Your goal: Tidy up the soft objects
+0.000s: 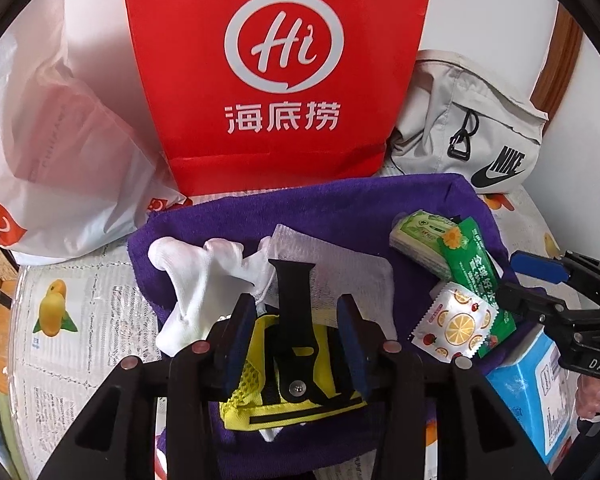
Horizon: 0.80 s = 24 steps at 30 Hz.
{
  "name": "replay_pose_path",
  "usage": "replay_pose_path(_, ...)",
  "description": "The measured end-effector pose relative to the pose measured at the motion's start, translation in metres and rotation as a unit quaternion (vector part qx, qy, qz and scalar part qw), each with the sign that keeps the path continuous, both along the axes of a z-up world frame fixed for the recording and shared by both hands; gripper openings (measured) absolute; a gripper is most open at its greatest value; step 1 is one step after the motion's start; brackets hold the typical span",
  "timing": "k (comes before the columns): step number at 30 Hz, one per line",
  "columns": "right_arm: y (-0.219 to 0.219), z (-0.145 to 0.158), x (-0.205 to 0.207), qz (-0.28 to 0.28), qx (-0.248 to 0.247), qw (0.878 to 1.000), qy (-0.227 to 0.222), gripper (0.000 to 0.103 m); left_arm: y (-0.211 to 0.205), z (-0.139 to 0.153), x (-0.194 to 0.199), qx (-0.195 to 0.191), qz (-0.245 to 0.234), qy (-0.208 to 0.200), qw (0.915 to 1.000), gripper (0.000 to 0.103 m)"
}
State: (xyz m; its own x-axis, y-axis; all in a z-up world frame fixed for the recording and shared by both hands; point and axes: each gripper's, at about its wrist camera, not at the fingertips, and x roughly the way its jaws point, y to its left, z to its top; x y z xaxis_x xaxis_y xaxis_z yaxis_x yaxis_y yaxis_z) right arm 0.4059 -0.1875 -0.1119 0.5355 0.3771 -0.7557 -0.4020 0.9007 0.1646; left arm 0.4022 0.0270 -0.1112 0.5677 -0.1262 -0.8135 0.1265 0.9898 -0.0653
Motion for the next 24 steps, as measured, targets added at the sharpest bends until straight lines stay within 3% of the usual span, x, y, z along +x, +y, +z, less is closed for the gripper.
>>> replay_pose_path(10,-0.006,0.031,-0.027,-0.048,0.016,0.999,-0.02,0.071,0.006,0.035,-0.039,0.002,0.011,-0.026,0.9996,0.06)
replay_pose_path(16,-0.008,0.054,-0.073,-0.058,0.032,0.997,-0.033,0.081,0.011,0.058,-0.09,-0.008,0.021,-0.034,0.9992,0.068)
replay_pose_path(20,-0.004,0.066,-0.112,-0.063,0.011,0.997,-0.045,0.081,0.008,0.078,-0.13,-0.011,0.021,-0.044,0.9987,0.071)
replay_pose_path(24,-0.002,0.076,-0.161,-0.083,-0.012,0.994,-0.069,0.096,0.006,0.1,-0.17,-0.017,0.023,-0.07,0.9971,0.077)
